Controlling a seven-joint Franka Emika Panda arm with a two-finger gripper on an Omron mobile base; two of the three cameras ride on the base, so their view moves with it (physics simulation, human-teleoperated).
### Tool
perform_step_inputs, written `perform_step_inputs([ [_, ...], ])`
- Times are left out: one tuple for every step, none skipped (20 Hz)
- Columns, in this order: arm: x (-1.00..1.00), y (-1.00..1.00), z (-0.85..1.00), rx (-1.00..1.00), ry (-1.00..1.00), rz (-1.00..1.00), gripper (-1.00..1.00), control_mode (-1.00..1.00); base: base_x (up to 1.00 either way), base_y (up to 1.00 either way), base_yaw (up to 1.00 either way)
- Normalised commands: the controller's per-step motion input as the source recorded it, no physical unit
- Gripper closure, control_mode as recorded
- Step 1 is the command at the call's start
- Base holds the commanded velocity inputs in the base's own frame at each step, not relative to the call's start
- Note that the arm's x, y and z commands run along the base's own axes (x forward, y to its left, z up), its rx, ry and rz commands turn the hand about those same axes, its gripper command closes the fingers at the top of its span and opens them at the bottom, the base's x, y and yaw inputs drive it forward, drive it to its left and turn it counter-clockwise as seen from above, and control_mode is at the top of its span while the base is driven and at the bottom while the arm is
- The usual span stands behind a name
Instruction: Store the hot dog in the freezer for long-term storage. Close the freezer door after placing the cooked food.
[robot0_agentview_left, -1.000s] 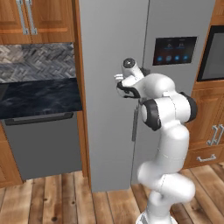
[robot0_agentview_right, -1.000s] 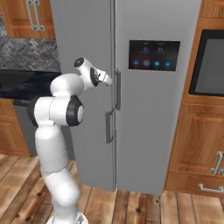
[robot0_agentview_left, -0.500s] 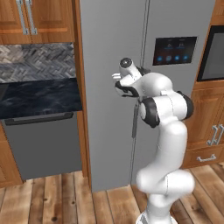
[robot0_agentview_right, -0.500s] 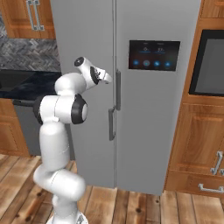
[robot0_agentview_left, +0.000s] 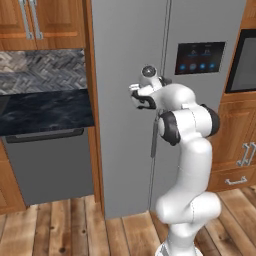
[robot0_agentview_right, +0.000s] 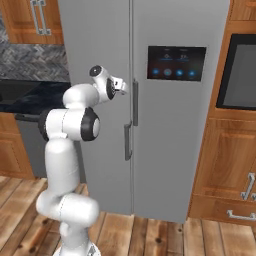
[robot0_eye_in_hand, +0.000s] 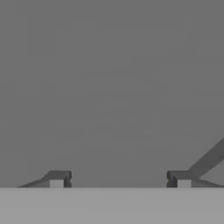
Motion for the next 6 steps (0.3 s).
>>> perform_step_inputs([
  [0.39,-0.15,0.00,0.00,0.00,0.09,-1.00,-1.00,0.00,0.00,0.00],
  [0.40,-0.16,0.00,0.00,0.00,0.09,-1.00,-1.00,0.00,0.00,0.00],
  [0.44,-0.16,0.00,0.00,0.00,0.10,-1.00,-1.00,0.00,0.00,0.00],
  [0.45,-0.20,0.00,0.00,0.00,0.10,-1.00,-1.00,0.00,0.00,0.00],
  [0.46,-0.22,0.00,0.00,0.00,0.10,-1.00,-1.00,0.00,0.00,0.00],
  [0.55,-0.24,0.00,0.00,0.00,0.11,-1.00,-1.00,0.00,0.00,0.00],
])
